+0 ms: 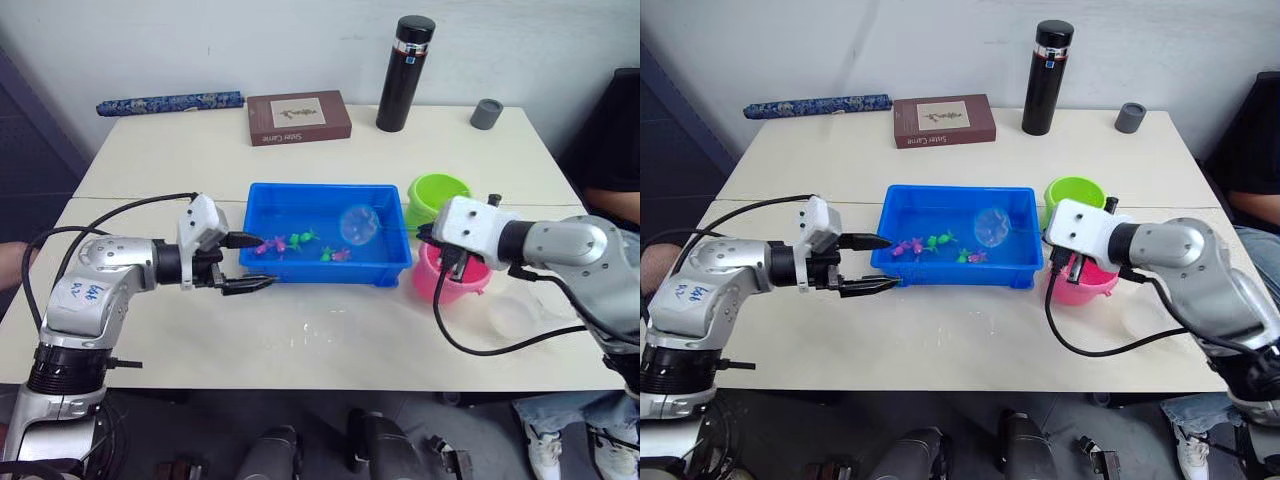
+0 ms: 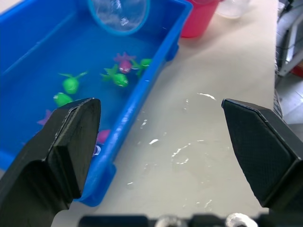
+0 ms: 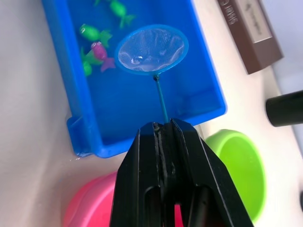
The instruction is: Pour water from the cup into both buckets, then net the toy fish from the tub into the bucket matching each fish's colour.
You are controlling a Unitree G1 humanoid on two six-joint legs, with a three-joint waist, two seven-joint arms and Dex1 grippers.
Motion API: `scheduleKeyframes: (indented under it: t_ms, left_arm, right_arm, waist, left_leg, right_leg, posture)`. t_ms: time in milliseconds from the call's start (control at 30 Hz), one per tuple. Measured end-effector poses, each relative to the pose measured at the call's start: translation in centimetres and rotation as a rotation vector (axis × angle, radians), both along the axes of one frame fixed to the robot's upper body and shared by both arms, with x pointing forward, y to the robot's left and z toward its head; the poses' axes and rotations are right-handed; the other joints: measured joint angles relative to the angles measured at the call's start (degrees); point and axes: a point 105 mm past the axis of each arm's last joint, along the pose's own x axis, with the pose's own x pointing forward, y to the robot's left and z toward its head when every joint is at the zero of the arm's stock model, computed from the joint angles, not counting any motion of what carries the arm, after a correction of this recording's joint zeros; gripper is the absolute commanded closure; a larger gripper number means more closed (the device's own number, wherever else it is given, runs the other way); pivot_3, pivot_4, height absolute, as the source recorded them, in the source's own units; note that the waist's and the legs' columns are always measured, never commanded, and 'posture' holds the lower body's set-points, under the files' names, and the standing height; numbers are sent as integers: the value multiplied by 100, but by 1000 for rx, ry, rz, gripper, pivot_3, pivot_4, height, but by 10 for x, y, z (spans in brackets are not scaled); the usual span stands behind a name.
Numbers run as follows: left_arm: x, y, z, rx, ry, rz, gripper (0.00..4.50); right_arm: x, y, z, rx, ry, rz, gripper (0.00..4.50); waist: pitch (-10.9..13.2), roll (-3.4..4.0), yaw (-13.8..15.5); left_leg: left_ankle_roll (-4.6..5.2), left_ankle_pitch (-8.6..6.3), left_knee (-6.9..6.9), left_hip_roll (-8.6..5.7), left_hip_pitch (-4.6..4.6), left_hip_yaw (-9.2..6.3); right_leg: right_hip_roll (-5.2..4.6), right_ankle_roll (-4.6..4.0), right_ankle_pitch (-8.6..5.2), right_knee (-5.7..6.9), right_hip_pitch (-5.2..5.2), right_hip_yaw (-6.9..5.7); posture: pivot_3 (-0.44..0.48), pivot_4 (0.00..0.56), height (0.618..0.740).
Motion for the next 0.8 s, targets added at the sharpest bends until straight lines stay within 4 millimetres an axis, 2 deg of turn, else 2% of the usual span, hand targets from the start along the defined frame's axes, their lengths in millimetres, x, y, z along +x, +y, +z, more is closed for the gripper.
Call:
scheduleKeyframes:
  t_ms: [167,333,533,800]
  left_arm:
    - [-1,-3,1,-1,-3,-10,101]
    - [-3,-6,2,-2,-7,-20,101]
    - [-3,-7,3,-7,-9,-15,101]
    - [-2,-6,4,-3,-11,1,101]
  right_arm:
    - [11,-11,-5,-67,-36,-23,4500]
    - [15,-4,-7,-84,-49,10,4500]
    - [19,2,-25,-107,-6,35,4500]
    - [21,9,-34,-95,15,61,4500]
  waist:
    - [0,0,1]
    - [0,0,-4]
    - [0,0,-8]
    - [0,0,-10]
  left_leg:
    - [0,0,0,0,0,0]
    - [-2,1,0,0,0,0]
    - [-4,2,0,0,0,0]
    - [-5,3,0,0,1,-1]
  right_leg:
    - [0,0,0,-1,1,-1]
    - [1,0,0,0,1,-1]
    - [1,0,0,1,1,-1]
    - [2,0,0,2,1,-2]
  posture:
    - [0,150,740]
    - [0,150,740]
    - [0,150,740]
    - [0,150,740]
